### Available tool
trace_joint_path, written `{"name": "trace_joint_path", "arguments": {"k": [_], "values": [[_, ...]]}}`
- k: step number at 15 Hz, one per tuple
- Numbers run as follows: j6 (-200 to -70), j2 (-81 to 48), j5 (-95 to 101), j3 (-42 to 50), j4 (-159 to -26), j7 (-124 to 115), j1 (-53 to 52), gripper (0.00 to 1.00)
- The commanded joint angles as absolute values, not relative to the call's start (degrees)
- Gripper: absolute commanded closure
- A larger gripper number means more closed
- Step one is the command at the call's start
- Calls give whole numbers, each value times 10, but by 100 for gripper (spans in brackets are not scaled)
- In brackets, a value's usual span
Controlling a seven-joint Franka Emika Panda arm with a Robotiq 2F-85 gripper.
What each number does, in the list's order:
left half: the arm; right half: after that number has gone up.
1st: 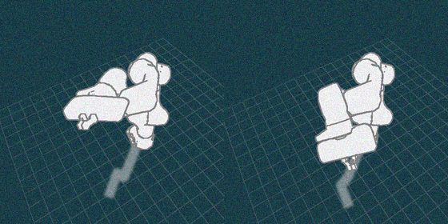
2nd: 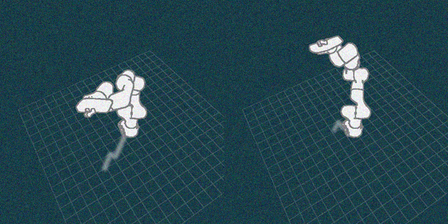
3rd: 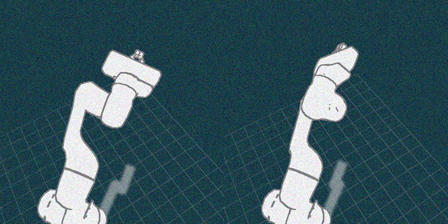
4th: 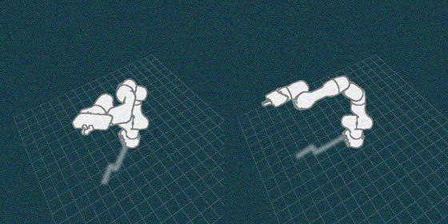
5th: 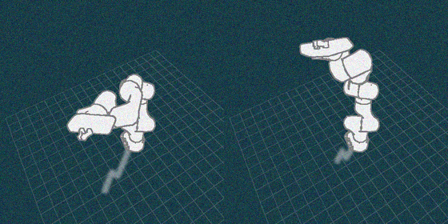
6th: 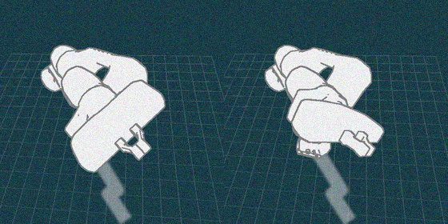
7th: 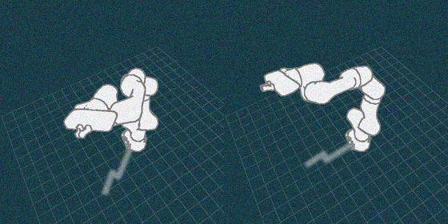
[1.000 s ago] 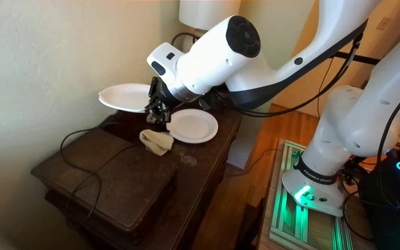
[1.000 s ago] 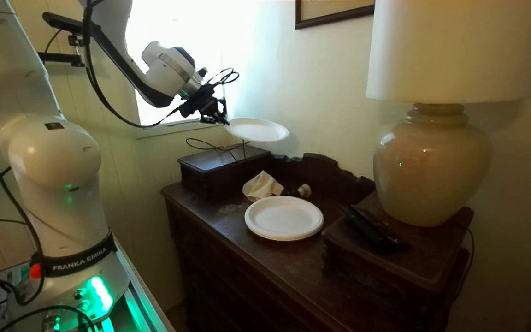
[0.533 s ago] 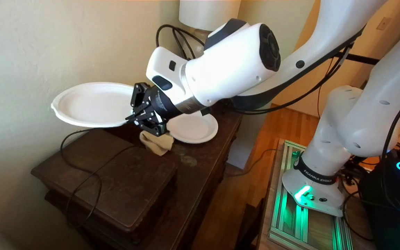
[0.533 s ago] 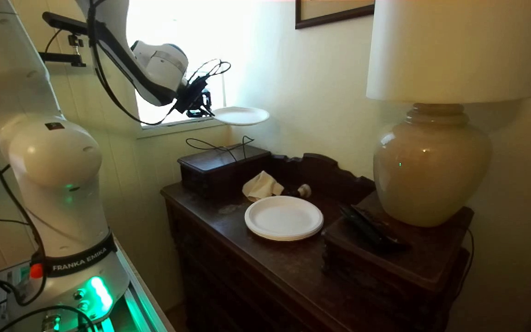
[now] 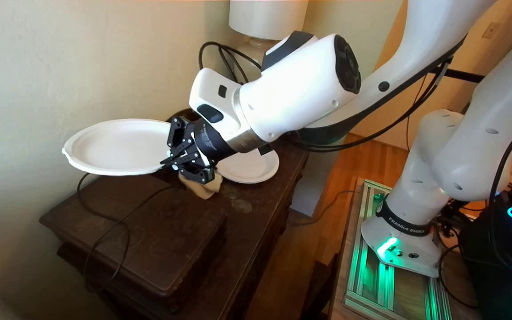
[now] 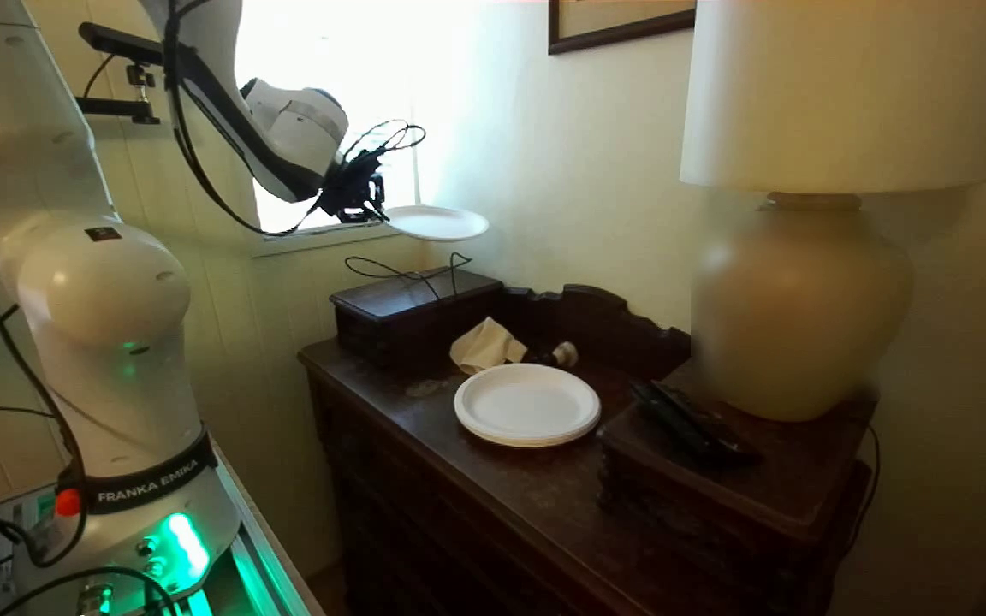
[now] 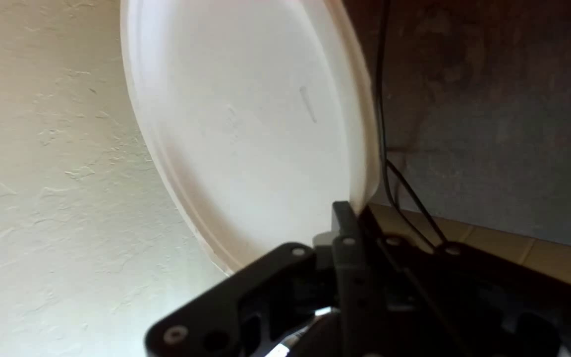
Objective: Put one plate to the left
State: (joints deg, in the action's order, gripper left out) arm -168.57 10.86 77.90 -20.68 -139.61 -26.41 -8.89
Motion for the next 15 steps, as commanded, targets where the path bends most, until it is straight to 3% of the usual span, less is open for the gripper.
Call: {"name": "trace_joint_path", "arguments": {"k": [1,15], "values": [[-1693,100,794,-209,-1386,-268,-88,99],[-1689,-49,815,-238,-1324,-142,-98,99]]}}
